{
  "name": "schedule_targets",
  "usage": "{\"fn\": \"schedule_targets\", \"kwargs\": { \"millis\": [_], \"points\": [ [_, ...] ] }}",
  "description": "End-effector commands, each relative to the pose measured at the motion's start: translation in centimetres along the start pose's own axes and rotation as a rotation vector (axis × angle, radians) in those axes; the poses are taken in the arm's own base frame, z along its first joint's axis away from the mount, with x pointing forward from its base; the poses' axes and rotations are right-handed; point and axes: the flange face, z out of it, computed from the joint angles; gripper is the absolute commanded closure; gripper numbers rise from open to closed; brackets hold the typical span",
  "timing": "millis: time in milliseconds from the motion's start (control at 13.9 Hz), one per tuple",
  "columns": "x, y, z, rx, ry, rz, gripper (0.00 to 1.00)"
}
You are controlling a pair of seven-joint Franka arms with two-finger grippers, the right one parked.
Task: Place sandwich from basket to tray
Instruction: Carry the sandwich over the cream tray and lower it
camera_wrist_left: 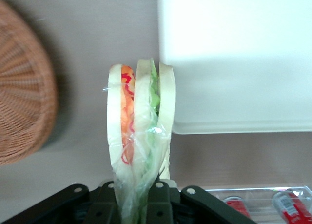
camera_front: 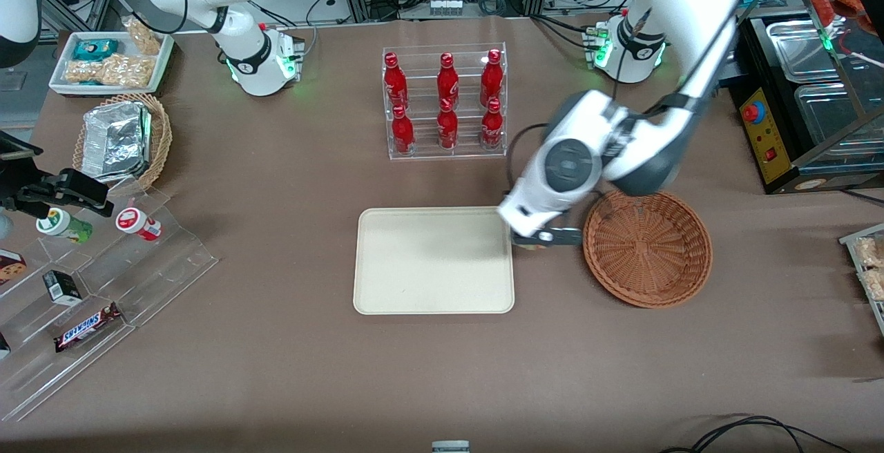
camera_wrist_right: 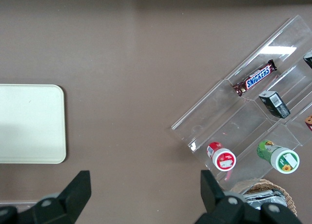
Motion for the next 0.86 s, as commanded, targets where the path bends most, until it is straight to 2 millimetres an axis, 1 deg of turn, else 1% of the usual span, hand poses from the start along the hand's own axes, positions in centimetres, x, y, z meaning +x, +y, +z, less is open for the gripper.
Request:
{"fn": "schedule_targets", "kwargs": {
  "millis": [0, 72, 144, 216, 360, 504, 576, 720, 792],
  "points": [
    [1.3, 6.8, 1.7, -0.025, 0.014, 0.002, 0.86],
    [1.3, 8.9, 2.6, -0.002, 0.053, -0.048, 0.86],
    [1.3, 10.3, 3.2, 0.014, 0.103, -0.069, 0.86],
    [1.4, 11.3, 4.2, 0.014, 0.124, -0.075, 0.85],
    [1.1, 12.4, 5.1, 0.007, 0.144, -0.056, 0.83],
    [0.7, 13.7, 6.5, 0.015, 0.166, -0.026, 0.82],
    [1.2, 14.0, 7.5, -0.004, 0.172, -0.027, 0.81],
    [2.2, 14.6, 9.0, -0.05, 0.193, -0.028, 0.82],
    [2.8, 14.7, 9.3, -0.062, 0.191, -0.035, 0.82]
  ]
}}
